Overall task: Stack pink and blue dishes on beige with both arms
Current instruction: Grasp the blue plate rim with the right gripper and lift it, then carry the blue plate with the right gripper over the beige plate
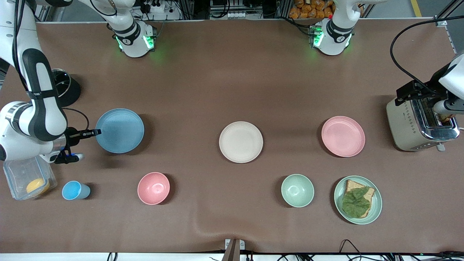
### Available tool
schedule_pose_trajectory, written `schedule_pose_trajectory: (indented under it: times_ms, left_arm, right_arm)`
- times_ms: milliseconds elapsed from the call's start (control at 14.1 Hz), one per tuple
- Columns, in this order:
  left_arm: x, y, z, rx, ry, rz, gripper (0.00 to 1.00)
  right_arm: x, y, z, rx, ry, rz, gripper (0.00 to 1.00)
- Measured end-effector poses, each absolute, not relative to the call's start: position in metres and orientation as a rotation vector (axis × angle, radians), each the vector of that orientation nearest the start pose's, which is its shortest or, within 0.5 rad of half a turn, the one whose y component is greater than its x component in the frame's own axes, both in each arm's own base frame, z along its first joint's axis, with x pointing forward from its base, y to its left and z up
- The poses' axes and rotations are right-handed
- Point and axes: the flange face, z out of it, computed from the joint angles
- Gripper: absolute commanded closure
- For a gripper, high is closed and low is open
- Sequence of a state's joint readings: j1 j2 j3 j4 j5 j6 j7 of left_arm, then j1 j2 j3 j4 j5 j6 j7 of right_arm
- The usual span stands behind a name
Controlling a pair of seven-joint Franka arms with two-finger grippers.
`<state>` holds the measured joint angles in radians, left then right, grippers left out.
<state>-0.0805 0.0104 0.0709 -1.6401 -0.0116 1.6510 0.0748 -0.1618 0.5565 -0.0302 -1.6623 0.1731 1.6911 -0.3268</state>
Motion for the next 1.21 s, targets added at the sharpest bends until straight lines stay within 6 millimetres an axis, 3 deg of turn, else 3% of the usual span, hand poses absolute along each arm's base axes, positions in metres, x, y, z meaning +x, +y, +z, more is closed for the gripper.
schedule_pose_trajectory:
  times_ms: [356, 782, 996, 1209]
  left_arm:
    - [0.563, -0.007, 0.593, -3.150, 0.131, 0.000, 0.00]
    - [0.564, -0.006, 0.591, -3.150, 0.130, 0.003, 0.00]
    - [0.564, -0.006, 0.591, -3.150, 0.130, 0.004, 0.00]
    - [0.564, -0.006, 0.591, -3.150, 0.130, 0.005, 0.00]
  right_arm:
    - [0.619, -0.059, 0.273, -2.803, -0.022, 0.734, 1.00]
    - [0.628, 0.023, 0.288, -2.837, 0.091, 0.776, 1.00]
    - [0.628, 0.088, 0.299, -2.823, 0.166, 0.785, 1.00]
    - [0.619, 0.179, 0.307, -2.832, 0.200, 0.776, 1.00]
